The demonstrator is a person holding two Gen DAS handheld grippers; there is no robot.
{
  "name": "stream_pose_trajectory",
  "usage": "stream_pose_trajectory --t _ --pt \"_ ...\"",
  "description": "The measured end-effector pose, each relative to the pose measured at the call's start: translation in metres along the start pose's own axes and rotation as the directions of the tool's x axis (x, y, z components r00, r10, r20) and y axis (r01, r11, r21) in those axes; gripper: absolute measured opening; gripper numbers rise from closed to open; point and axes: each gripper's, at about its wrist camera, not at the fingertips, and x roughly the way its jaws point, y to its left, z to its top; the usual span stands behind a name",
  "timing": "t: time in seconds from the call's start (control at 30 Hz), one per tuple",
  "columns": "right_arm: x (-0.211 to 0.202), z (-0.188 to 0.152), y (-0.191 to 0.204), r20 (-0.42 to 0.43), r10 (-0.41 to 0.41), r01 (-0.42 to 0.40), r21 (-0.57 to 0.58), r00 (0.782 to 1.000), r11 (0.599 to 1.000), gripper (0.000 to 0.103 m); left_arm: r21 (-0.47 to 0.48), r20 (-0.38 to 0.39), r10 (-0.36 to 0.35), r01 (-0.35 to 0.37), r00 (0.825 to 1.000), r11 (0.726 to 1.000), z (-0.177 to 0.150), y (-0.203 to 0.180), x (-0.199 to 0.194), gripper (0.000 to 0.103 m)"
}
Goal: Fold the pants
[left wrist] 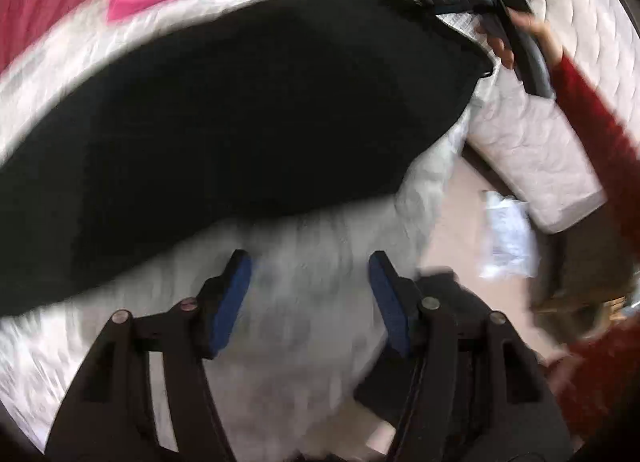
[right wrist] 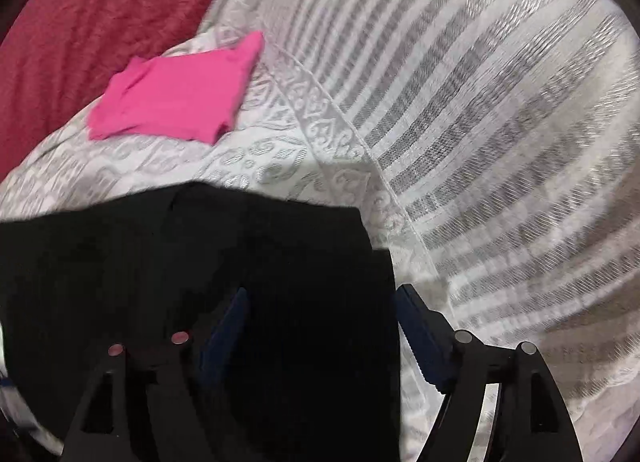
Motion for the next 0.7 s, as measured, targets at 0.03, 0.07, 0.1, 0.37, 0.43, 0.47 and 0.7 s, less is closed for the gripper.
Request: stream_pose_trajectory --t 0.03,0.07,0.1,0.37,0.43,0.47,0.7 --pt "0.005 0.005 -0.003 -0.001 0.015 -0.015 0.034 1.000 0.999 0.078 0.013 0.025 0.002 -0.002 1.000 1.000 0.010 -0.004 0.002 0.062" --pt "0.007 0.009 -0.006 -0.002 0.025 -0.025 0.067 1.000 0.997 0.078 -0.001 0.047 -0.017 0.017 0.999 1.000 0.021 -0.005 0.002 0.062" --pt "0.011 0.014 -0.009 -0.004 0.021 -0.021 0.093 1.000 0.995 0.065 -0.022 0.071 -0.037 0.039 0.997 0.999 0.030 -0.005 0.000 0.062" --pt "-0.008 0.033 -0.024 0.051 -0.047 0.037 0.183 0.998 0.983 0.028 0.028 0.164 -0.041 0.036 0.986 0.999 0.030 -0.019 -0.022 0.065" --pt "0.007 0.034 -0.037 0.007 -0.028 0.026 0.211 1.000 0.977 0.029 0.023 0.156 -0.046 0.043 0.987 0.999 0.035 -0.016 -0.013 0.068" --pt "0.015 0.031 -0.042 -0.016 0.011 -0.007 0.232 1.000 0.973 0.031 0.022 0.139 -0.062 0.060 0.988 0.998 0.038 -0.012 -0.009 0.068" --pt "-0.008 0.012 -0.051 0.008 0.059 -0.060 0.169 0.998 0.984 0.058 0.004 0.103 -0.112 0.112 0.988 0.994 0.063 -0.022 0.026 0.067"
